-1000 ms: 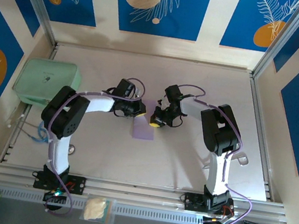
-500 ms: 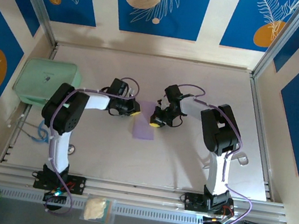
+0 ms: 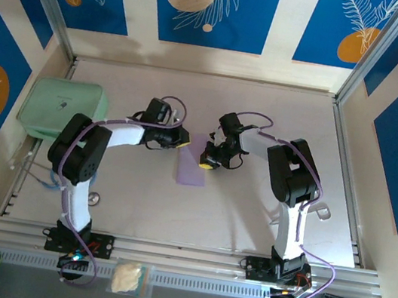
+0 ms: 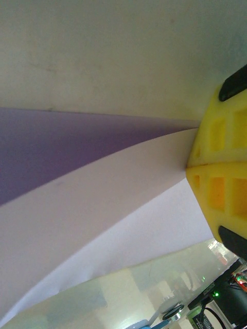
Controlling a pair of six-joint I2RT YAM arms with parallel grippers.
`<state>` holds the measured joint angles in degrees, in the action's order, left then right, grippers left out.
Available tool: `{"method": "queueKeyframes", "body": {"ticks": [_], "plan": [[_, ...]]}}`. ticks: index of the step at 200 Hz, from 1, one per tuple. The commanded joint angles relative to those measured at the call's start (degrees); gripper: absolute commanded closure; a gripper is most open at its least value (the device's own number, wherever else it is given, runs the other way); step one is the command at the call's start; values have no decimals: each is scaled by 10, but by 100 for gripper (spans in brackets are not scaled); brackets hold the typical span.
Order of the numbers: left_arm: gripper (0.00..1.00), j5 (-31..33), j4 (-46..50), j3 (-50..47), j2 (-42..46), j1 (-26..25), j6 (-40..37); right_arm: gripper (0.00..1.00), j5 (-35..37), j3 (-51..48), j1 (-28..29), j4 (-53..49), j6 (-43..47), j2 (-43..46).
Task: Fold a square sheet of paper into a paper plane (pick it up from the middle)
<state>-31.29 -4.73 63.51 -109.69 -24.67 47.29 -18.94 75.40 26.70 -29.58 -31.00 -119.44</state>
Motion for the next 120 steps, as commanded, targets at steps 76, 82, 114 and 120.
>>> {"method": "queueKeyframes", "body": {"ticks": [76,82,114,120], "plan": [[90,57,44,69,-100,12,-16,99,216,-62,-9,-96,2,-81],[90,64,49,68,-99,14,-24,99,215,-65,-10,-95,1,-80],[90,89,77,72,-103,36,-59,99,211,-75,-8,-89,0,-74],[90,88,80,73,-106,42,-62,99,212,-75,-9,-90,1,-74]]}}
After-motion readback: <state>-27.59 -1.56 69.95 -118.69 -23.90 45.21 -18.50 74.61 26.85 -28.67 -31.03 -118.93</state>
